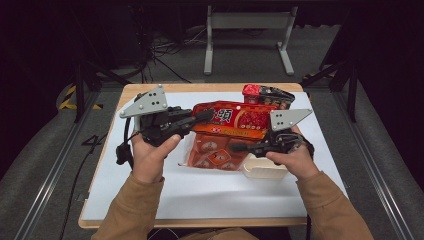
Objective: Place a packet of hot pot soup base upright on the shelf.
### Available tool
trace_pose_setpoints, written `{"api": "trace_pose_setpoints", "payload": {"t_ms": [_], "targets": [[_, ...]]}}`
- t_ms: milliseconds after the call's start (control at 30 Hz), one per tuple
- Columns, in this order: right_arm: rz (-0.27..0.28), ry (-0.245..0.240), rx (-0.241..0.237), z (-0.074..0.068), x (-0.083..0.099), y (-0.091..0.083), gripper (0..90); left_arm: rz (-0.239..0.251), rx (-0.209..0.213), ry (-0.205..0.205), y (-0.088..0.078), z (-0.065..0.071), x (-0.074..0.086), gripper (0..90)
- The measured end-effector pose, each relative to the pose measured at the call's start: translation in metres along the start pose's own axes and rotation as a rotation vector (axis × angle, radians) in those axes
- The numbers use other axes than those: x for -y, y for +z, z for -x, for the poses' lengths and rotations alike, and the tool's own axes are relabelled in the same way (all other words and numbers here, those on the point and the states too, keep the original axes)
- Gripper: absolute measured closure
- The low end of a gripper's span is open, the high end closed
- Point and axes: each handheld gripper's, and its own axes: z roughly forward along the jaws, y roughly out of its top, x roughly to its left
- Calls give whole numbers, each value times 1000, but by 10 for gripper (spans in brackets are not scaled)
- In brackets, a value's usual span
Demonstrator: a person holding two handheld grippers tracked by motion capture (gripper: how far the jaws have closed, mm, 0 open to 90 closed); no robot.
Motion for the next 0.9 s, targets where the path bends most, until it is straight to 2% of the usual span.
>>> {"api": "trace_pose_setpoints", "payload": {"t_ms": [100, 267, 367, 467, 767, 900], "targets": [[-19, 6, 10, -3, -6, -3, 699, 9, 6, -7, -3, -1, 1, 884], [-31, 14, 19, -4, -15, -9, 700, 12, -13, -5, -6, -3, 1, 808], [-33, 18, 39, -5, -19, -15, 700, -16, -35, -2, -8, -3, 3, 762], [-37, 20, 58, -4, -23, -21, 700, -23, -50, -5, -10, -4, 4, 686], [-76, 13, 148, 1, -38, -43, 700, -41, -104, -17, -22, -11, 12, 601], [-94, 15, 205, 7, -41, -54, 699, -47, -128, -26, -28, -15, 17, 577]]}}
